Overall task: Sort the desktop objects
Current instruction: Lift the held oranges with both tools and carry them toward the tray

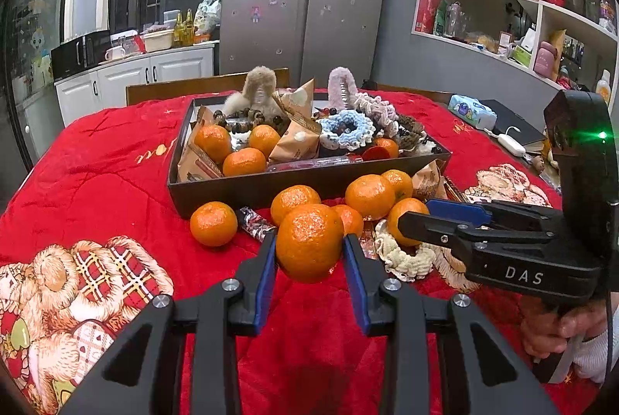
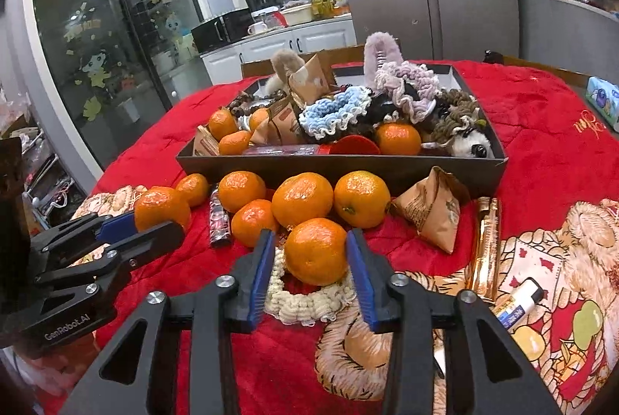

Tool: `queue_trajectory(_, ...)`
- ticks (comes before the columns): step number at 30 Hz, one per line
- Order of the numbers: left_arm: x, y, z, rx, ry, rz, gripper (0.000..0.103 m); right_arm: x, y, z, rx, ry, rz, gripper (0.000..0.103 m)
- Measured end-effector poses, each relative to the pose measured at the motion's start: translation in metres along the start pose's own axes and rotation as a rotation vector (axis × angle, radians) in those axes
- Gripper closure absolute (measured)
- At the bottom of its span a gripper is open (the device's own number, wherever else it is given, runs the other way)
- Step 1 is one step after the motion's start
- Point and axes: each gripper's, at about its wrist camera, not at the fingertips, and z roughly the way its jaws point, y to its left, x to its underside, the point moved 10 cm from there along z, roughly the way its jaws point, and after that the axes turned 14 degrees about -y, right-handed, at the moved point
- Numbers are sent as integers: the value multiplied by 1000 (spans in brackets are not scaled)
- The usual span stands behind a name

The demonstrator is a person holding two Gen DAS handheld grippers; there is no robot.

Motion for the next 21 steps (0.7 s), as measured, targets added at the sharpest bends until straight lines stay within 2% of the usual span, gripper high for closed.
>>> queue_trajectory(3, 2, 2, 2, -5, 13, -7, 69, 3, -2, 4, 15, 21, -6, 59)
queue_trajectory(7, 3, 3, 4, -5, 17, -17, 69, 16, -12, 20, 39, 118, 45, 61)
queue_trajectory(11, 3, 3, 4, -2, 22, -14, 69, 12, -20, 17, 15, 91, 122, 66)
queue_trajectory(21, 3, 3, 3, -4, 15, -13, 69, 5, -21, 10, 40, 55, 97, 67)
